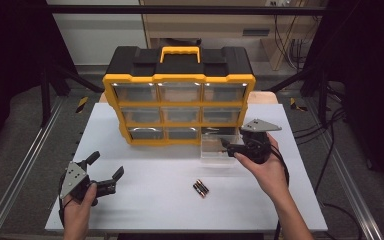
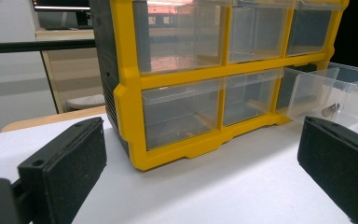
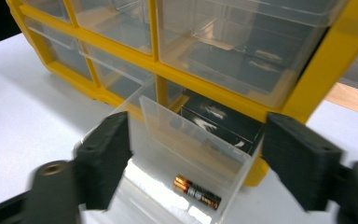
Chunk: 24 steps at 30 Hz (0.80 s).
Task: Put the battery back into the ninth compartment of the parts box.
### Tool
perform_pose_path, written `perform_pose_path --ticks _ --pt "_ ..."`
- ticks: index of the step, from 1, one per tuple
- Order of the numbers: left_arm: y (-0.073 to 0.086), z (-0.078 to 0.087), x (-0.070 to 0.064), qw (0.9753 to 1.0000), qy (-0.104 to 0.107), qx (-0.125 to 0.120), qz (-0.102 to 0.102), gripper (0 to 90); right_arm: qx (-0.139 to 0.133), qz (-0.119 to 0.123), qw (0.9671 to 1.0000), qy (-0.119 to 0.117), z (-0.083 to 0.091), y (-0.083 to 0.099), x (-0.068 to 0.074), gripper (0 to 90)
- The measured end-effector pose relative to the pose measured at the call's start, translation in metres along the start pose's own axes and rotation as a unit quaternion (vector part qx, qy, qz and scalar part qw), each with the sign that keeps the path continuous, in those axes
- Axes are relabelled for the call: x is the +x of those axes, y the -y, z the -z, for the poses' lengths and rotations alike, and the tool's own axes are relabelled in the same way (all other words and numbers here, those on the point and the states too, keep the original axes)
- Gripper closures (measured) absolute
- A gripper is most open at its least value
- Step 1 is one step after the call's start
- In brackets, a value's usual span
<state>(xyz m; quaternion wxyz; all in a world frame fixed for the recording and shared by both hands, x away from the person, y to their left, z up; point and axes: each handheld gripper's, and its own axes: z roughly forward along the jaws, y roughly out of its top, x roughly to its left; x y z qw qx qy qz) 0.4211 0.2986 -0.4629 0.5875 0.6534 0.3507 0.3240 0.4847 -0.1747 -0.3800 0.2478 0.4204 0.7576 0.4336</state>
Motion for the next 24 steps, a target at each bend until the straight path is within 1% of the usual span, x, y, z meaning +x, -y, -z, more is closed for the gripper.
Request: perform_pose_path --ticks 1,4,6,10,11,14,18,24 --pt "0.0 0.0 0.0 1.0 0.0 0.0 0.0 0.8 0.0 0.003 1.0 0.004 0.004 0.003 0.001 19.1" --pt "0.0 0.0 0.0 1.0 -0.001 0.001 -0.002 0.8 -0.005 0.001 0.9999 0.011 0.011 0.009 0.002 15.0" --pt "0.0 0.0 0.001 1.0 -0.003 0.0 0.0 0.8 -0.008 0.001 0.9998 0.016 0.015 0.014 0.002 13.9" --pt "0.0 0.0 0.002 1.0 -0.005 0.001 0.001 0.8 -0.005 -0.004 0.9998 0.016 0.019 0.021 0.001 12.4" --pt "0.0 0.0 0.002 1.0 -0.003 0.0 0.0 0.8 0.0 -0.006 0.9999 0.015 0.021 0.026 0.002 11.6" --pt "0.001 0.0 0.001 1.0 -0.002 0.002 -0.002 0.8 0.008 -0.005 0.9999 0.014 0.022 0.032 0.001 11.3" --pt "0.001 -0.001 0.001 1.0 -0.001 0.002 -0.002 0.7 0.019 -0.011 0.9997 0.012 0.024 0.038 -0.003 10.3" --pt "0.001 0.0 0.001 1.0 -0.002 0.002 -0.002 0.8 0.031 -0.015 0.9994 0.007 0.025 0.045 -0.002 9.8"
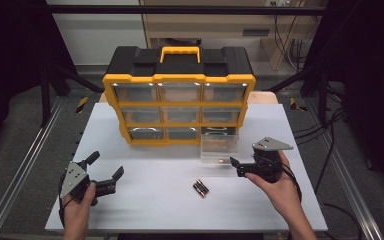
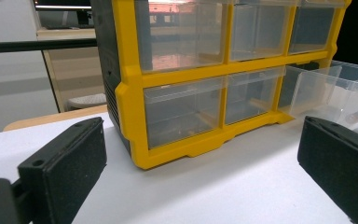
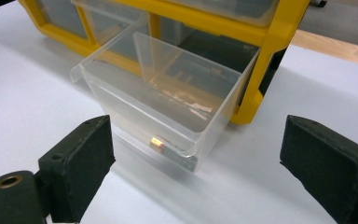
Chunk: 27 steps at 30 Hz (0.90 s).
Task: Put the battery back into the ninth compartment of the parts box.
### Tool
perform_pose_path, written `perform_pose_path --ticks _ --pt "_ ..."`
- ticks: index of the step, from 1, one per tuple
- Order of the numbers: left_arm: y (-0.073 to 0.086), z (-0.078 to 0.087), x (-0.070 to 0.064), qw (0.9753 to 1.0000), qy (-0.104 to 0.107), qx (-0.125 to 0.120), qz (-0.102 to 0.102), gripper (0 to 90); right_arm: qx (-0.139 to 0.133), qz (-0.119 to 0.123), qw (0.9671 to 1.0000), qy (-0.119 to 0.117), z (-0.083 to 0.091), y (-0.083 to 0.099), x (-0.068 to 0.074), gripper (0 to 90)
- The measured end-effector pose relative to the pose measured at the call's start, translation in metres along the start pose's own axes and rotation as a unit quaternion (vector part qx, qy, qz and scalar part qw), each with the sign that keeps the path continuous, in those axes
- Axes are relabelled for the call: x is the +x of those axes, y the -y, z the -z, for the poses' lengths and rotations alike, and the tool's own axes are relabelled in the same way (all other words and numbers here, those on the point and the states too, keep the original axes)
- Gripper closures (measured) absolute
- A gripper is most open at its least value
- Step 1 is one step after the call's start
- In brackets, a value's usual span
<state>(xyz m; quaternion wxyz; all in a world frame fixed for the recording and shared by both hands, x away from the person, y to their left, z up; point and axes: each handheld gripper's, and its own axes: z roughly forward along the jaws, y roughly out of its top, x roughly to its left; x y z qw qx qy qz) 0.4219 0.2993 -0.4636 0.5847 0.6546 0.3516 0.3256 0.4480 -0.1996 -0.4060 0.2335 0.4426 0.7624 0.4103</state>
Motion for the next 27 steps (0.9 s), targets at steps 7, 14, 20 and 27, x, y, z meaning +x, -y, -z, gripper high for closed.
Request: perform_pose_path --ticks 7,14,20,27 --pt "0.0 0.0 0.0 1.0 0.0 -0.001 0.0 0.8 0.016 -0.003 0.9998 -0.011 -0.003 0.008 0.007 9.4" --pt "0.0 0.0 0.0 1.0 0.001 -0.002 -0.001 0.8 0.037 -0.002 0.9991 -0.022 -0.009 0.017 0.015 9.9" --pt "0.0 0.001 0.0 1.0 0.0 -0.003 -0.001 0.8 0.049 0.005 0.9983 -0.031 -0.014 0.023 0.023 10.4" --pt "0.0 0.001 0.0 1.0 0.0 -0.003 -0.001 0.8 0.058 0.002 0.9975 -0.04 -0.018 0.024 0.031 9.6"
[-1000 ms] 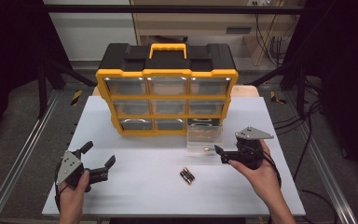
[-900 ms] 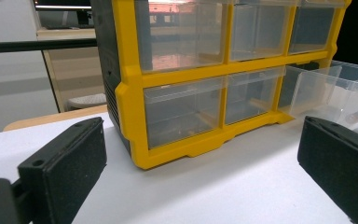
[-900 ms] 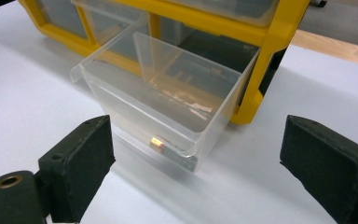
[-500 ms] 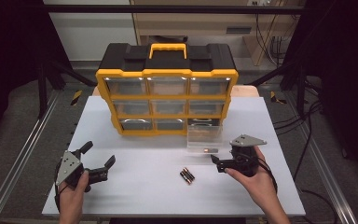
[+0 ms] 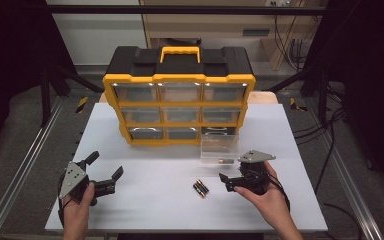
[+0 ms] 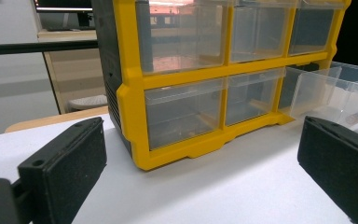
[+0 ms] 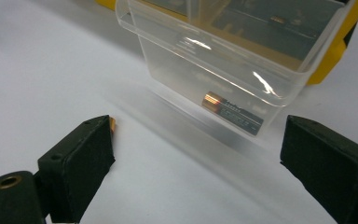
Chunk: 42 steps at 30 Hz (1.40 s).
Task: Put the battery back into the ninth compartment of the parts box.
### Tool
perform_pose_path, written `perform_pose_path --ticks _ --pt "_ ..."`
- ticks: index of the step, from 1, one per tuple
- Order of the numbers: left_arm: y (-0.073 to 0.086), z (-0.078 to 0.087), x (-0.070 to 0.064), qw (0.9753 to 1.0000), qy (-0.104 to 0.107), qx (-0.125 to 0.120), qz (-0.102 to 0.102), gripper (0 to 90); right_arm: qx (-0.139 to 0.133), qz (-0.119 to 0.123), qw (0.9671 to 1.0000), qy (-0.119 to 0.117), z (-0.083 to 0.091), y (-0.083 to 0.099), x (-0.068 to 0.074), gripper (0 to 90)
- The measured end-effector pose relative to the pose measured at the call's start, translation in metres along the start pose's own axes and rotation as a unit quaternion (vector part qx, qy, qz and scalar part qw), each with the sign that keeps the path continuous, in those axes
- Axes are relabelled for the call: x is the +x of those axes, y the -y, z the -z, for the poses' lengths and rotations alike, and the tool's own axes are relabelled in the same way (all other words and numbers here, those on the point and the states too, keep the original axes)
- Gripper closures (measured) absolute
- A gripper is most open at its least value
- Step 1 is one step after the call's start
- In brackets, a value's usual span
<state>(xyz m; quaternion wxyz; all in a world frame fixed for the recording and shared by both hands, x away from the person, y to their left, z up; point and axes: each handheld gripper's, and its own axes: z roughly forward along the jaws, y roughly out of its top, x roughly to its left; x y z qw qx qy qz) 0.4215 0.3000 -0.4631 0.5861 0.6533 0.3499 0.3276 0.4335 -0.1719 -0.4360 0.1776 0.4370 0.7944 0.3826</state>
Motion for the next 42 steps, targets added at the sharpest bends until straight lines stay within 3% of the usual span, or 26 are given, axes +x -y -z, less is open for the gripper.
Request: perform_pose_path --ticks 22,30,42 --pt "-0.001 0.002 0.001 1.0 -0.002 0.0 -0.003 0.8 0.019 0.014 0.9992 -0.032 -0.022 -0.001 0.031 10.8" --pt "-0.001 0.002 0.001 1.0 -0.002 -0.002 -0.003 0.8 0.031 0.03 0.9982 -0.043 -0.028 -0.002 0.041 20.7" --pt "-0.001 0.002 0.001 1.0 -0.002 -0.001 -0.003 0.8 0.044 0.029 0.9975 -0.047 -0.033 -0.002 0.046 39.9"
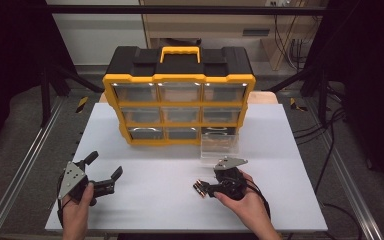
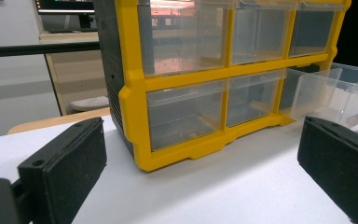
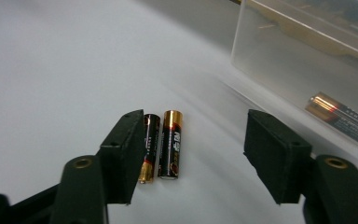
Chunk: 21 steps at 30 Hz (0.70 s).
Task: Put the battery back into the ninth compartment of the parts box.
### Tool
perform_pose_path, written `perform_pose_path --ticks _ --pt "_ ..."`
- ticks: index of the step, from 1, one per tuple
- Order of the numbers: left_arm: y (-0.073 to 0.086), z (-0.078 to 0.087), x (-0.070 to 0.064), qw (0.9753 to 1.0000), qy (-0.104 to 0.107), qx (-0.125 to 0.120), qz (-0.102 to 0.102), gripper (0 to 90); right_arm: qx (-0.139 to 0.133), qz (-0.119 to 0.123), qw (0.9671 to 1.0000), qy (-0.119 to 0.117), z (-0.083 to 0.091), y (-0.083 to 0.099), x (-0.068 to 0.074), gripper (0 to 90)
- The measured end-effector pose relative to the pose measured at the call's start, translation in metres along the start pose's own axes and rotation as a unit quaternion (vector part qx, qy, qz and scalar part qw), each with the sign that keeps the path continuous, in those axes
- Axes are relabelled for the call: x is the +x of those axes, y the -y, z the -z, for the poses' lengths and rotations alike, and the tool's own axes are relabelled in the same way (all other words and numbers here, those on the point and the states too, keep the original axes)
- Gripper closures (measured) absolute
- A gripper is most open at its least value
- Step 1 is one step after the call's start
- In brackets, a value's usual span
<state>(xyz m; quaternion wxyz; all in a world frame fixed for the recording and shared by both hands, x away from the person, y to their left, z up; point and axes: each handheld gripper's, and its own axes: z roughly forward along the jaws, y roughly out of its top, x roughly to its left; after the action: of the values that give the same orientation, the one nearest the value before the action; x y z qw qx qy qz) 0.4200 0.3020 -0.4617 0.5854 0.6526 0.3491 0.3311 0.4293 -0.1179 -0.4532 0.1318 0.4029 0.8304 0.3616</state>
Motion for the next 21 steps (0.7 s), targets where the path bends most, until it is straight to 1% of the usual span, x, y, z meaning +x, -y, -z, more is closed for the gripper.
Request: perform_pose_path --ticks 1,3,4,5,7,8,9,10,11,12,15,16,21 --pt "0.0 0.0 0.0 1.0 0.0 0.0 0.0 0.8 0.0 0.0 1.0 0.0 0.0 0.0 0.0 39.9" --pt "0.0 0.0 0.0 1.0 0.0 -0.001 0.0 0.8 -0.002 -0.001 1.0 -0.001 -0.001 0.001 0.001 44.2" --pt "0.0 0.0 0.0 1.0 0.0 -0.001 0.0 0.8 0.001 0.0 1.0 -0.003 -0.002 0.002 0.001 46.9" --pt "0.0 0.0 0.0 1.0 0.0 -0.001 0.0 0.8 0.001 0.0 1.0 -0.003 -0.002 0.002 0.001 46.9" --pt "0.0 0.0 0.0 1.0 0.0 0.0 -0.001 0.8 0.006 -0.002 1.0 -0.007 -0.006 0.005 0.003 51.5" --pt "0.0 0.0 0.0 1.0 0.0 0.0 -0.001 0.8 0.006 -0.002 1.0 -0.007 -0.006 0.005 0.003 51.5" --pt "0.0 0.0 0.001 1.0 0.0 0.0 -0.001 0.8 0.01 0.0 0.9999 -0.008 -0.009 0.007 0.004 54.5" --pt "0.0 0.0 0.001 1.0 0.0 0.0 -0.001 0.8 0.01 0.0 0.9999 -0.008 -0.009 0.007 0.004 54.5" --pt "0.0 0.0 0.001 1.0 0.0 0.0 -0.001 0.8 0.013 0.0 0.9998 -0.012 -0.011 0.007 0.005 58.0" --pt "0.0 0.0 0.001 1.0 0.0 -0.001 -0.001 0.8 0.012 0.001 0.9999 -0.011 -0.011 0.007 0.005 59.5" --pt "0.0 0.0 0.001 1.0 0.0 0.0 -0.001 0.8 0.014 0.003 0.9998 -0.015 -0.012 0.007 0.007 61.9" --pt "0.0 0.0 0.001 1.0 0.001 -0.001 -0.002 0.8 0.018 0.007 0.9996 -0.019 -0.014 0.006 0.009 64.0" --pt "0.0 0.0 0.001 1.0 0.001 0.0 -0.001 0.8 0.027 0.01 0.9994 -0.017 -0.018 0.005 0.011 68.2"
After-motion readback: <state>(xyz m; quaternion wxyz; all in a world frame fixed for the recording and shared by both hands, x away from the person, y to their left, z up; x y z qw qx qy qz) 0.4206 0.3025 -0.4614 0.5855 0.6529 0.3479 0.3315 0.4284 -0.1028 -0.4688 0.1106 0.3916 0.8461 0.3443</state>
